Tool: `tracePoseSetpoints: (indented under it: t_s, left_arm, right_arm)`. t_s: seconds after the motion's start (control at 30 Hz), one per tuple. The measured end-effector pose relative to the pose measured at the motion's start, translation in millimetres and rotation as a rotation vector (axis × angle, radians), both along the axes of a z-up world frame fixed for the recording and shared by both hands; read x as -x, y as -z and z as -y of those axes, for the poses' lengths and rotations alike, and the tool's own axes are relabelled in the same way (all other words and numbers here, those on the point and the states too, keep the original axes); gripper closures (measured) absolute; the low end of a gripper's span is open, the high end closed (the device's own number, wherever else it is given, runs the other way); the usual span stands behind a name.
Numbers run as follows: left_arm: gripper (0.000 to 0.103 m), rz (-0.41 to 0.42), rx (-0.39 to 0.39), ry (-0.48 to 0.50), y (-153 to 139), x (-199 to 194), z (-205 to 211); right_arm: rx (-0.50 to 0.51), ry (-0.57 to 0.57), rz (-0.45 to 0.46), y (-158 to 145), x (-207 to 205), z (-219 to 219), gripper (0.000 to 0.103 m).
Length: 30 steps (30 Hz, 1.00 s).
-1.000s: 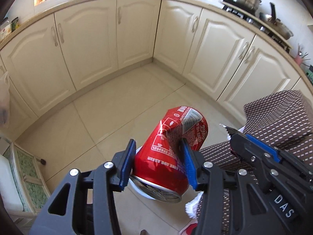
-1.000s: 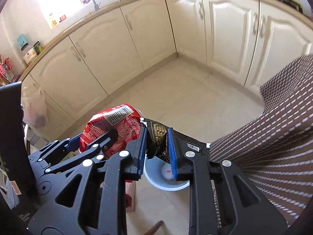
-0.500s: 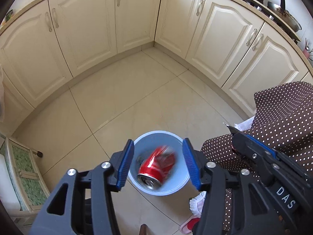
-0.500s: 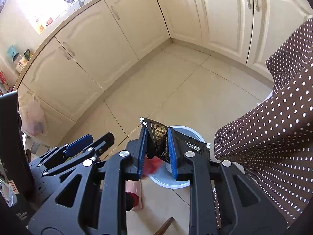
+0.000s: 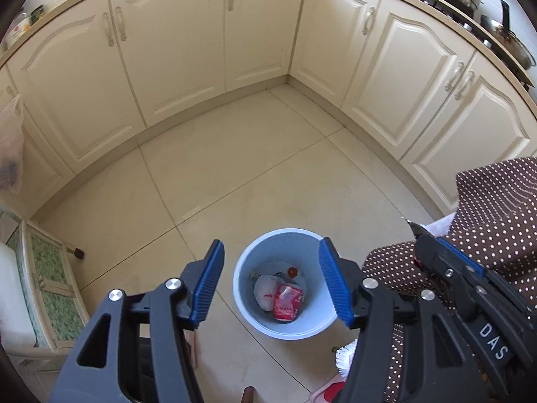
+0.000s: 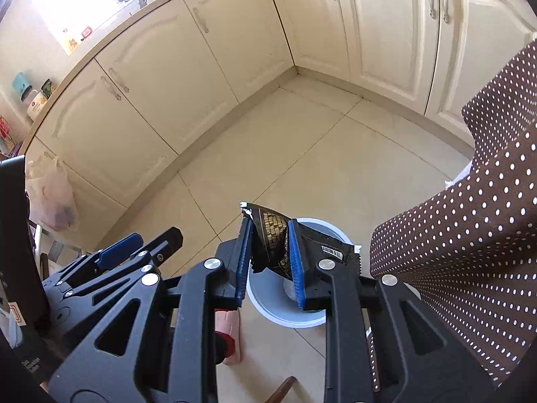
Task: Collect trash
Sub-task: 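Open the left tool over the bin while the right tool releases the black bag, then return both tools to the table toward the flower and plastic bag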
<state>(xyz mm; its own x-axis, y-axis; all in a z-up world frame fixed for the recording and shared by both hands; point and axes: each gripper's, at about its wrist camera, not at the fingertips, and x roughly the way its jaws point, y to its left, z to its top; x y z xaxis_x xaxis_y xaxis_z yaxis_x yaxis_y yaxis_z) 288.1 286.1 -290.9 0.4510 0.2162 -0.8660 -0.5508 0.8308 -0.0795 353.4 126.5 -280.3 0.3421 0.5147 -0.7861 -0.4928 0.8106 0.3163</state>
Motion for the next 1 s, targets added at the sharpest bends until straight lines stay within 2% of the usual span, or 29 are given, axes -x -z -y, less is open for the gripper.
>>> tracePoseSetpoints:
  t_s: [0.33, 0.47, 0.57, 0.73, 1.0]
  left_arm:
    - [0.045, 0.004, -0.015, -0.036, -6, 4, -5]
    - [0.045, 0.018, -0.019, -0.039, -13, 8, -4]
    - [0.045, 0.039, -0.019, -0.033, -22, 12, 0]
    - [0.045, 0.111, -0.045, 0.002, -51, 20, 19]
    - [0.043, 0.263, -0.163, 0.131, -116, 41, 85]
  right_arm:
    - [-0.008, -0.030, 0.061, -10, 8, -16, 0.075]
    - [-0.010, -0.027, 0.100, -19, 12, -15, 0.062]
    - [0.001, -0.018, 0.139, -30, 17, -11, 0.062]
    - [0.009, 0.023, 0.256, -67, 38, 8, 0.060]
    - [-0.026, 0.123, 0.439, -138, 79, 72, 0.053]
